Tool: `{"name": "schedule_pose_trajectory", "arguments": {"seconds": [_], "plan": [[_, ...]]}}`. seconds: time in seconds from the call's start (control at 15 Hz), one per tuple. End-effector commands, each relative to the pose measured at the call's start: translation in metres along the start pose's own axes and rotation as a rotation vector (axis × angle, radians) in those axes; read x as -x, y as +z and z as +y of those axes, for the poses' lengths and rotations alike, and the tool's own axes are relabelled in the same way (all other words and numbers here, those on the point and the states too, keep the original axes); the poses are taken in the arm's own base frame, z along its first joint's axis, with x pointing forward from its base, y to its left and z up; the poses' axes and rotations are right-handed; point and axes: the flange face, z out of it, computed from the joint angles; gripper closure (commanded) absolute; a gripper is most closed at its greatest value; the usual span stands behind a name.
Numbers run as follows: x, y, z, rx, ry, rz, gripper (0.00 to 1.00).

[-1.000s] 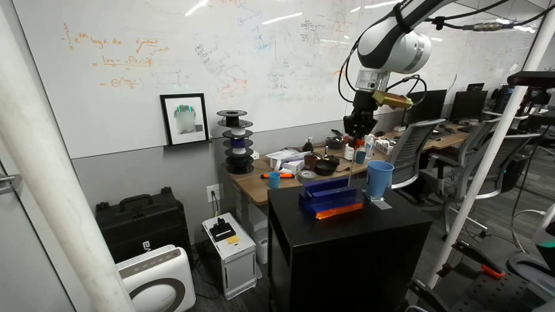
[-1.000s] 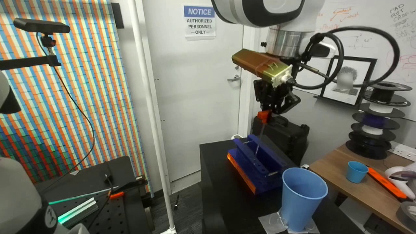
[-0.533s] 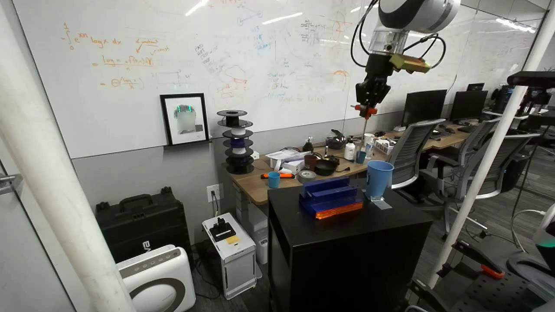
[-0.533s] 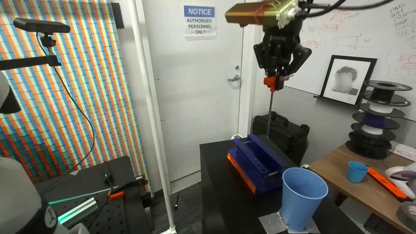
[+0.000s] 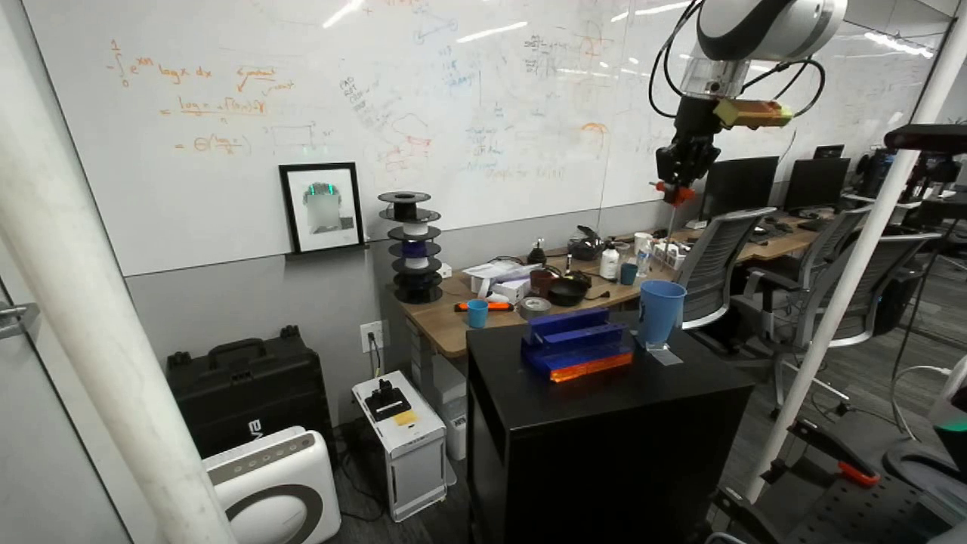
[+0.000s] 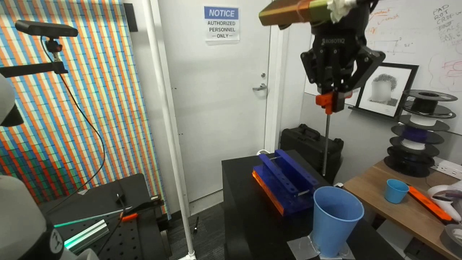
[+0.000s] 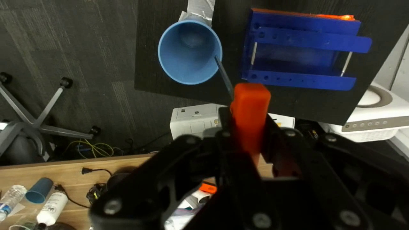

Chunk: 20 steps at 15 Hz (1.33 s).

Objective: Remove the orange object from the blue platform and put it in the blue cup

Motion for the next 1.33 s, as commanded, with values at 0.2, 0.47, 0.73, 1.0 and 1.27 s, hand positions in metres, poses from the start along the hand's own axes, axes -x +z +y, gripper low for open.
{"name": "schedule_pose_trajectory", "arguments": {"seconds": [0.2, 0.47, 0.73, 1.0, 1.27], "plan": [[-0.008, 0.061, 0.020, 0.022, 0.065, 0.018, 0.90], [-0.018, 0.082, 0.022, 0.008, 0.095, 0.049, 0.90], [-0.012, 0.096, 0.013, -0.044, 0.110, -0.001, 0.53], [0.004, 0.057, 0.000, -0.130, 0.117, 0.001, 0.23], [0.042, -0.005, -0.020, -0.270, 0.060, -0.015, 0.00]]}}
